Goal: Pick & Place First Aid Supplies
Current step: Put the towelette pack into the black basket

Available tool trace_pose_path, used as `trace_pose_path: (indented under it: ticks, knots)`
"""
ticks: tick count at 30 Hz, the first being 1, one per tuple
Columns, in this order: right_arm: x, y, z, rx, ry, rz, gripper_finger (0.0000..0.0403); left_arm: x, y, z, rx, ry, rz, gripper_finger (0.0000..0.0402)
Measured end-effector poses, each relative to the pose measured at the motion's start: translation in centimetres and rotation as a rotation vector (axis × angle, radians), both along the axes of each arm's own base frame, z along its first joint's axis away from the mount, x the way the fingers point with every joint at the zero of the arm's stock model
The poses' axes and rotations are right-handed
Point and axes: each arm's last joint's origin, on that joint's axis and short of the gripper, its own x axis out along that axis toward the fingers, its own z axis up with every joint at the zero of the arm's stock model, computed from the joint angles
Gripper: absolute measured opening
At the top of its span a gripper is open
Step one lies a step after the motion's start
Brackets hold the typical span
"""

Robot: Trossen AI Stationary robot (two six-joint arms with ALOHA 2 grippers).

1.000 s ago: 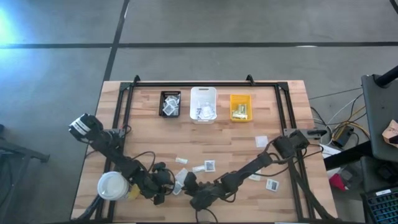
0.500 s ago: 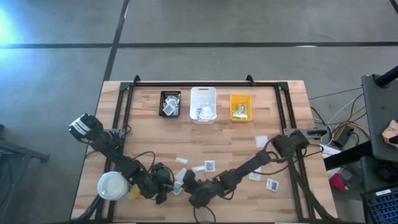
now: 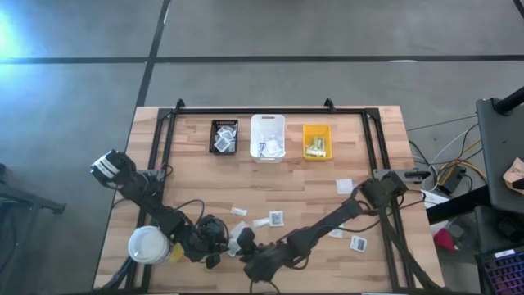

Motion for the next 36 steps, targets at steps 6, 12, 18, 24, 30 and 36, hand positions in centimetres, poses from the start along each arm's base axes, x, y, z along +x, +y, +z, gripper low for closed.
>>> trace_pose_path:
  ticks: [6, 12, 18, 24, 30, 36]
  knots:
    - [0.5, -0.3, 0.8, -0.168, 0.119, 0.084, 0.0123, 0.0, 0.0, 0.0, -0.002, 0.001, 0.005, 0.0142]
    - [1.6, -0.5, -1.3, -0.293, 0.198, 0.151, 0.0123, 0.0, 0.0, 0.0, -0.031, 0.006, 0.035, 0.0142]
    - [2.2, 0.1, -2.2, -0.330, 0.225, 0.139, 0.0127, 0.0, 0.0, 0.0, -0.036, 0.007, 0.039, 0.0142]
    - [2.3, -0.2, -2.4, -0.328, 0.229, 0.120, 0.0127, 0.0, 0.0, 0.0, -0.037, 0.006, 0.040, 0.0142]
    - [2.2, -0.5, -3.0, -0.342, 0.247, 0.126, 0.0126, 0.0, 0.0, 0.0, -0.055, 0.006, 0.054, 0.0142]
    - [2.4, -0.9, -3.2, -0.342, 0.251, 0.116, 0.0118, 0.1, 0.0, 0.1, -0.081, 0.005, 0.084, 0.0142]
